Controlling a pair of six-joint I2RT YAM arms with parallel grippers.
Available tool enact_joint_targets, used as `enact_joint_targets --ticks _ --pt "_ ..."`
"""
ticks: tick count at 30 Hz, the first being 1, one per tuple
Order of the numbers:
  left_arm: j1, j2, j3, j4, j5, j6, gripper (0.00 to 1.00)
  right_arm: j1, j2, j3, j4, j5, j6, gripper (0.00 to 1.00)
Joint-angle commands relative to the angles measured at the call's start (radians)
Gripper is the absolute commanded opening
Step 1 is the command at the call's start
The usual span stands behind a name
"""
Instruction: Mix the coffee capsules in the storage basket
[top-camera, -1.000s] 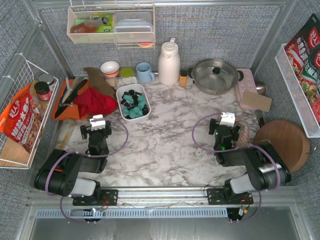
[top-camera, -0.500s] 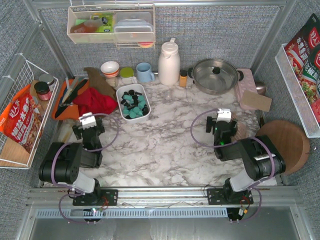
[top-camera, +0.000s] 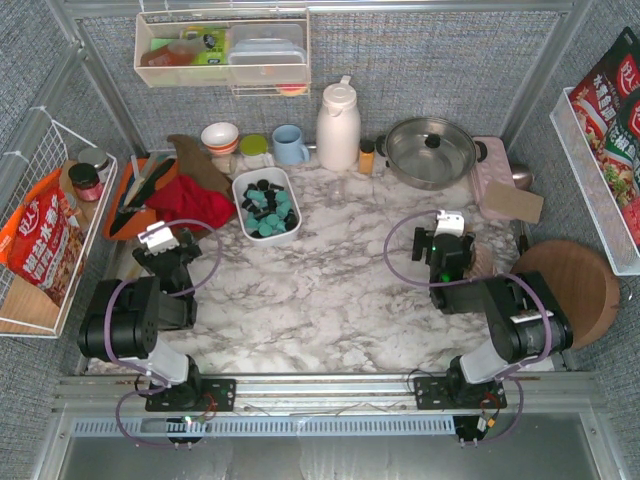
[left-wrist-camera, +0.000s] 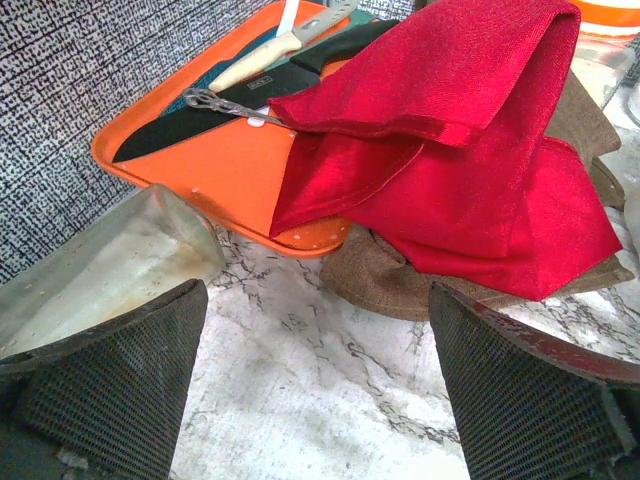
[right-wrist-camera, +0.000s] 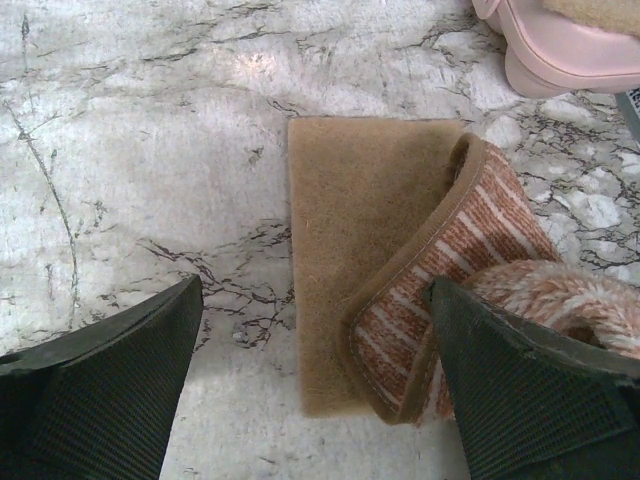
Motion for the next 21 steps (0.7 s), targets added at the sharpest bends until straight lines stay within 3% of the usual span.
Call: enact_joint_targets --ticks 1,21 --pt "0.004 0.002 0.004 0.008 0.012 -0.015 0.99 -0.006 -0.004 0.012 -0.017 -0.017 0.017 0.99" --pt "0.003 -0.001 -0.001 0.014 0.012 -0.013 0.99 -0.014 -0.005 0.017 -0.029 -0.034 0.023 0.99"
